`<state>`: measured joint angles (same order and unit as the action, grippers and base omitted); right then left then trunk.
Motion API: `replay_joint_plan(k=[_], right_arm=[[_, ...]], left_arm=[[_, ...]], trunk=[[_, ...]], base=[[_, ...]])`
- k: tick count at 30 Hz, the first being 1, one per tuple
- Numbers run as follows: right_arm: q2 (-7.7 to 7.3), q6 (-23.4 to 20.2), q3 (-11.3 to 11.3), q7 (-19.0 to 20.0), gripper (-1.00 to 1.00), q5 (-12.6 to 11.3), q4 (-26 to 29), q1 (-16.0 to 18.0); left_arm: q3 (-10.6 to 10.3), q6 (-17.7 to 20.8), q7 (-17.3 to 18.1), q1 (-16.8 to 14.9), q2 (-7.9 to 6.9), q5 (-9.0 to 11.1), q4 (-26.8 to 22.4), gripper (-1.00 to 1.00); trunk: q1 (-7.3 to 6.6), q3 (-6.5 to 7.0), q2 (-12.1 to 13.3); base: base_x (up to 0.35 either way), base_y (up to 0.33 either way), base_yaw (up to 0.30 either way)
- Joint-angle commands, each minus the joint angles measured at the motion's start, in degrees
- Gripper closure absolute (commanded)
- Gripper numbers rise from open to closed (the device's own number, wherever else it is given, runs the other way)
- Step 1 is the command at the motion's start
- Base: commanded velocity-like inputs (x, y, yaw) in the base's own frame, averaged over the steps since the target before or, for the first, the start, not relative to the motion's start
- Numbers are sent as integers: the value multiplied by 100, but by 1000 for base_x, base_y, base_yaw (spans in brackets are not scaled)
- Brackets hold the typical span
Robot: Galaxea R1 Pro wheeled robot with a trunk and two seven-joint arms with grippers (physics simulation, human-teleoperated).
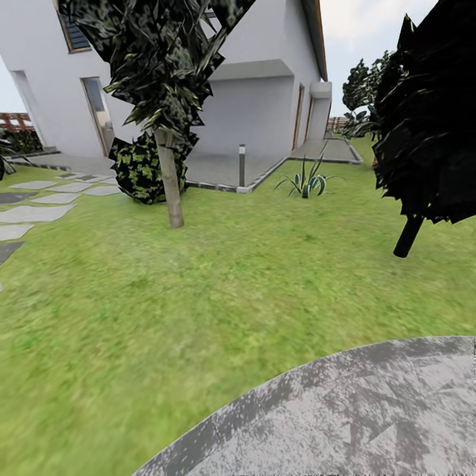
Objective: Pick up the pesticide atomizer in the garden and spray insectifuge to fully cover both potted plants in the garden.
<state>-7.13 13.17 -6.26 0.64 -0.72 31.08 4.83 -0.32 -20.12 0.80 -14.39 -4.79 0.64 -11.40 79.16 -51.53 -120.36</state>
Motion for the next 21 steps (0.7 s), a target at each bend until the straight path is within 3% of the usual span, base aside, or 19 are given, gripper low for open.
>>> replay_joint_plan(k=[1,6,21], right_arm=[[1,19,-7,7,-100,-8,-5,2],[1,19,-7,7,-100,-8,-5,3],[1,19,-7,9,-100,-8,-5,4]], left_arm=[[-3,-18,8,-2,1,7,4,-100],[-3,-18,8,-2,2,7,6,-100],[-3,-18,8,-2,4,6,6,-100]], trunk=[[-1,-12,-2],[-1,-50,-2],[-1,-164,-2]], base=[[0,0,-186],[-60,23,-186],[-244,117,-186]])
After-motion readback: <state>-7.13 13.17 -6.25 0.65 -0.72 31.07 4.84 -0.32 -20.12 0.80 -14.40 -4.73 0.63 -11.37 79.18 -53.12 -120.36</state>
